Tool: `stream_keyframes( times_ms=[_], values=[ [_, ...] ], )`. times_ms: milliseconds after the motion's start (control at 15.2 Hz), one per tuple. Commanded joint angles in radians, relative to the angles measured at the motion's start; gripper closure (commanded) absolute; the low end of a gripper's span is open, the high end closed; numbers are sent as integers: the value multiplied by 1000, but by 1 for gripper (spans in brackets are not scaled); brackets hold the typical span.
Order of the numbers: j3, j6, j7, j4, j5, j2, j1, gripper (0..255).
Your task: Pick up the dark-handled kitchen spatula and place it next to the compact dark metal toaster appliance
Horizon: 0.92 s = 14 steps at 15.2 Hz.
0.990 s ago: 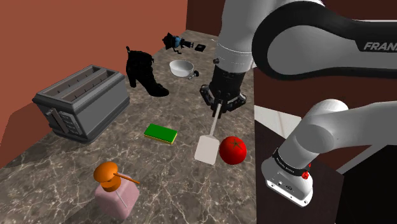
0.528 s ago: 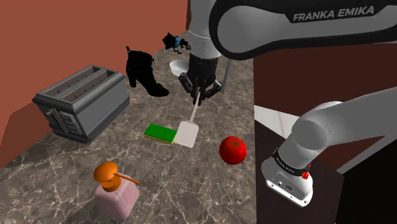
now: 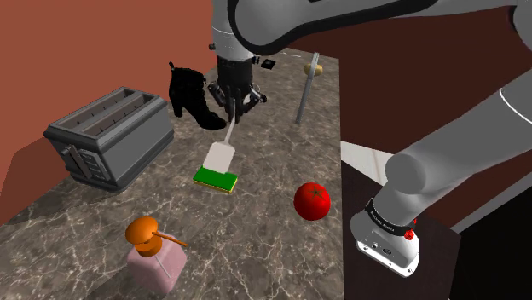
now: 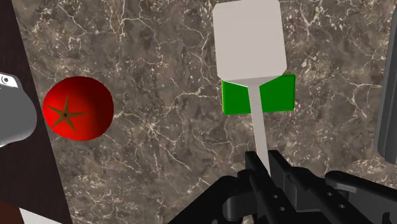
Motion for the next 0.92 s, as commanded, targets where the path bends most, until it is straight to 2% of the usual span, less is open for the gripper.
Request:
stream_keyframes(
  times_ms=[0, 132, 264, 462, 726, 792, 858],
  values=[
    [55, 5, 55, 85, -99, 126, -47, 255],
    [94, -8, 121, 172, -213, 258, -63, 255],
    [104, -38, 186, 268, -333, 394, -39, 255],
    [64, -102, 244, 428, -475, 569, 51, 255],
    [-12, -203, 258, 681, -603, 766, 196, 255],
    [-45, -257, 247, 819, -651, 855, 266, 255],
    [-49, -243, 249, 804, -649, 854, 264, 255]
  ],
)
